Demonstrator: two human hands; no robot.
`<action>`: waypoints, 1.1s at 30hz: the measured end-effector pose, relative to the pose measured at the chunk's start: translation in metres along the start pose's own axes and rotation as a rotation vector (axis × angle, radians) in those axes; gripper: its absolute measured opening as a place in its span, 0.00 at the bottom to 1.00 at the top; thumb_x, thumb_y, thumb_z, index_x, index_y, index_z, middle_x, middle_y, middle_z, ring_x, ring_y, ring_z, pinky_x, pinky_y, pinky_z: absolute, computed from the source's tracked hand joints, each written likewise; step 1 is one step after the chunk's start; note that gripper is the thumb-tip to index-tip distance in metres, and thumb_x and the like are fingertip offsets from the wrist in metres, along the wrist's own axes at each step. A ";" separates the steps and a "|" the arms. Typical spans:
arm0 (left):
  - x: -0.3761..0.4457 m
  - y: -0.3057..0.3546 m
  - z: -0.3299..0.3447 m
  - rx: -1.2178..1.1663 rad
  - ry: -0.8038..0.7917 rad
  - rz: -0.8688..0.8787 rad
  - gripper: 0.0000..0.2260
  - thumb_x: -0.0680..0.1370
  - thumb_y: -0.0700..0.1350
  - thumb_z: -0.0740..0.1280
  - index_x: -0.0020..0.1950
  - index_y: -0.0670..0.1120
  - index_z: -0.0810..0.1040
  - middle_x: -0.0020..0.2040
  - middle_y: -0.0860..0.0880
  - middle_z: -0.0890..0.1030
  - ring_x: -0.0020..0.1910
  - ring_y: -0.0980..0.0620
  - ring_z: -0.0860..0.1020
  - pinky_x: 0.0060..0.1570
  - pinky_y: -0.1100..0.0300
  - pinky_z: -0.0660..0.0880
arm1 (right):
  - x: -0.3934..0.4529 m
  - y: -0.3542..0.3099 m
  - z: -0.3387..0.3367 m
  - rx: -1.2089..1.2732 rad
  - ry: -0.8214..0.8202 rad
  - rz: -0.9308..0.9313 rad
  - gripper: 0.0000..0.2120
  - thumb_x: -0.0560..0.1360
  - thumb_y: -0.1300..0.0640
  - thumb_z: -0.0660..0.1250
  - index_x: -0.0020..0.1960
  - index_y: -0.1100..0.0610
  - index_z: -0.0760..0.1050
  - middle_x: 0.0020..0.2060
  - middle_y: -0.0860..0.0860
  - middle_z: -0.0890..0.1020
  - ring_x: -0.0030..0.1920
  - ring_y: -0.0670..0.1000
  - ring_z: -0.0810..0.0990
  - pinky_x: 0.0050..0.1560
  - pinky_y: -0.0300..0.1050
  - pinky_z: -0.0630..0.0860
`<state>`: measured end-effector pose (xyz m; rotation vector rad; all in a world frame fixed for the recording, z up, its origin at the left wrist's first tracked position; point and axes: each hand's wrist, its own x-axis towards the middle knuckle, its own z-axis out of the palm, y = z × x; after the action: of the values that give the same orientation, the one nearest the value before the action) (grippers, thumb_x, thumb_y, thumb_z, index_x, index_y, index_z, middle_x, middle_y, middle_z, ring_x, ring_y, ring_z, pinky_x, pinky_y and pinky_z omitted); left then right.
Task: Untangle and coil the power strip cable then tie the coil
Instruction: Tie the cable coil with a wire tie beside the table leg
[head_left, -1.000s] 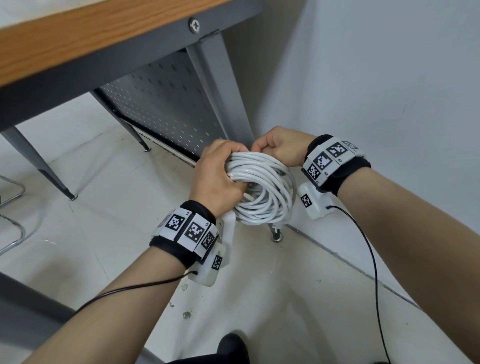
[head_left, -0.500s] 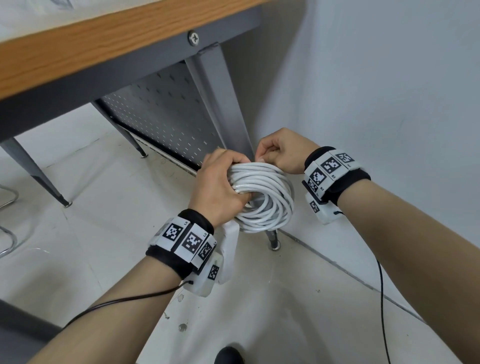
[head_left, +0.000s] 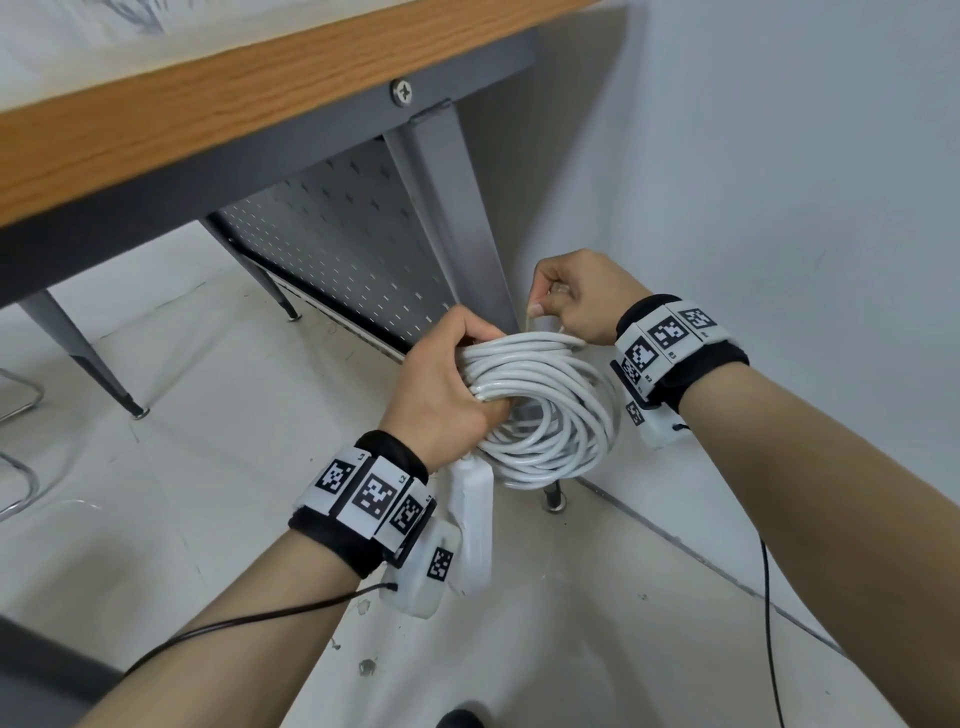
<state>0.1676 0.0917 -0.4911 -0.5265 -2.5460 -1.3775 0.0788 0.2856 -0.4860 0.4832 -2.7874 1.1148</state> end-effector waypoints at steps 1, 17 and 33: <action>0.001 -0.001 0.000 -0.005 0.009 -0.003 0.22 0.62 0.32 0.78 0.49 0.48 0.75 0.42 0.51 0.81 0.39 0.57 0.80 0.39 0.63 0.78 | 0.002 0.001 0.000 0.007 0.006 0.002 0.11 0.75 0.61 0.69 0.37 0.51 0.76 0.36 0.51 0.79 0.42 0.52 0.79 0.43 0.46 0.77; 0.017 -0.010 0.012 -0.007 0.281 -0.230 0.23 0.60 0.48 0.83 0.46 0.56 0.73 0.46 0.54 0.82 0.42 0.62 0.81 0.45 0.63 0.80 | 0.027 -0.002 -0.003 0.155 -0.077 -0.010 0.12 0.79 0.61 0.65 0.39 0.50 0.75 0.35 0.47 0.82 0.36 0.46 0.78 0.47 0.44 0.75; 0.011 -0.016 0.003 -0.072 0.286 -0.213 0.23 0.59 0.42 0.84 0.48 0.51 0.77 0.43 0.57 0.82 0.40 0.68 0.79 0.36 0.76 0.72 | 0.009 0.003 -0.006 0.330 -0.447 0.187 0.11 0.83 0.56 0.59 0.44 0.54 0.76 0.34 0.52 0.77 0.32 0.50 0.74 0.37 0.45 0.74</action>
<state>0.1510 0.0885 -0.5008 -0.0601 -2.3791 -1.4957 0.0691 0.2896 -0.4817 0.5714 -3.0798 1.7146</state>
